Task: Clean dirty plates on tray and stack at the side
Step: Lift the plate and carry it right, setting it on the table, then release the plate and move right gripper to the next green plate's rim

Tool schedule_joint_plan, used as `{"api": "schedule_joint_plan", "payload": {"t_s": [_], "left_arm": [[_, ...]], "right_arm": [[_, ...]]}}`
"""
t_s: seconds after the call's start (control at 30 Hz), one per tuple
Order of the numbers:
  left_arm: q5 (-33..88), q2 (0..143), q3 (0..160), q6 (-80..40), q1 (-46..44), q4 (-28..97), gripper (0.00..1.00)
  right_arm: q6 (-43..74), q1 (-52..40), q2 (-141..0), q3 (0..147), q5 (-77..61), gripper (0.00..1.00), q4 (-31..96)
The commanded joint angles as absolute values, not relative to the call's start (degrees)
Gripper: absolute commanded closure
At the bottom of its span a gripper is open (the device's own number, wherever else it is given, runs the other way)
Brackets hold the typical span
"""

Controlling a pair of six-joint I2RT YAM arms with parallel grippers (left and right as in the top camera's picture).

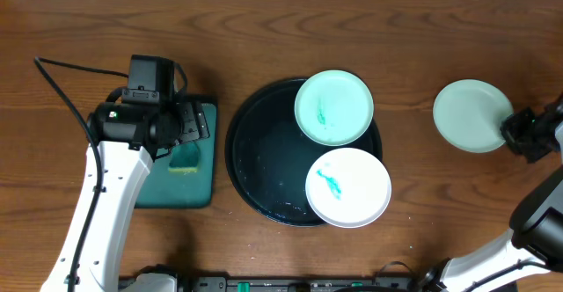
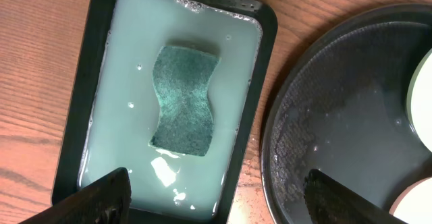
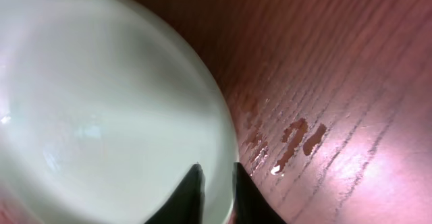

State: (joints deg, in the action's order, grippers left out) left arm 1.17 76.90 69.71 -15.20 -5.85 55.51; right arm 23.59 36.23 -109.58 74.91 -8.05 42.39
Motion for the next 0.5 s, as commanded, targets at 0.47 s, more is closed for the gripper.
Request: {"api": "schedule_joint_plan", "payload": {"t_s": [0.47], "left_arm": [[0.91,76.36,69.87,-15.73,-5.98,55.68,0.18]], "right_arm": [[10.63,27.88,-83.85,76.34,-23.2,0.48,46.54]]}}
